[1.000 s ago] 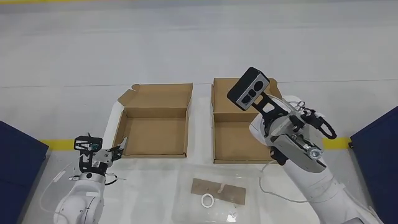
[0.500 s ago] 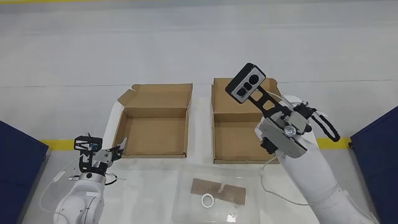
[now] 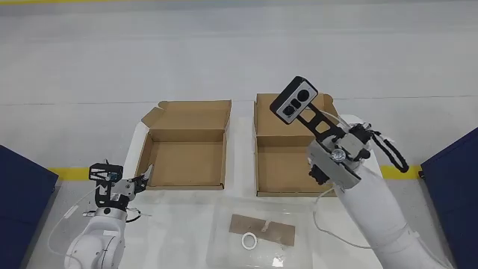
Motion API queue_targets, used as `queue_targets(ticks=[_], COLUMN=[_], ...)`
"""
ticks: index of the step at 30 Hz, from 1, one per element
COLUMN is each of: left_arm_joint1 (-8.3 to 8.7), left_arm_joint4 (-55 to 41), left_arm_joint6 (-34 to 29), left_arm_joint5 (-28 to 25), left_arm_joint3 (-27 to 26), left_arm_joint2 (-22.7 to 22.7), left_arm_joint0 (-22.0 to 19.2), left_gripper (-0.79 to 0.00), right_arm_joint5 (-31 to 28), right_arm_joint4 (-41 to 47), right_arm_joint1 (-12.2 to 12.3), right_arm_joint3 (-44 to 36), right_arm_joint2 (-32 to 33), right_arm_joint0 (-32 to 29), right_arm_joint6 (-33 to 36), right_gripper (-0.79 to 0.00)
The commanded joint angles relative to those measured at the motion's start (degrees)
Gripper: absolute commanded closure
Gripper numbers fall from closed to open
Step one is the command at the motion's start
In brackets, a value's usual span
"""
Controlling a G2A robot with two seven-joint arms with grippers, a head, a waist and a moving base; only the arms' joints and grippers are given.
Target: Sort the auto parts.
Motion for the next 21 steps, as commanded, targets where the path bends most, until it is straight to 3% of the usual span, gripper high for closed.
queue_targets(ticks=[1, 21], left_arm_joint1=[0.0, 0.0], left_arm_joint4=[0.0, 0.0], left_arm_joint6=[0.0, 0.0], left_arm_joint5=[0.0, 0.0], left_arm_joint3=[0.0, 0.0], left_arm_joint2=[0.0, 0.0], left_arm_joint0=[0.0, 0.0], left_gripper=[-0.785, -0.785], right_arm_joint5=[0.86, 2.37], right_arm_joint4=[-1.58, -4.62], right_arm_joint1=[0.11, 0.13], right_arm_joint3=[-0.41, -1.31], right_arm_joint2=[0.5, 1.99], right_arm_joint0=[-0.31, -1.55], right_arm_joint6=[-0.54, -1.0], right_gripper=[0.0, 0.0])
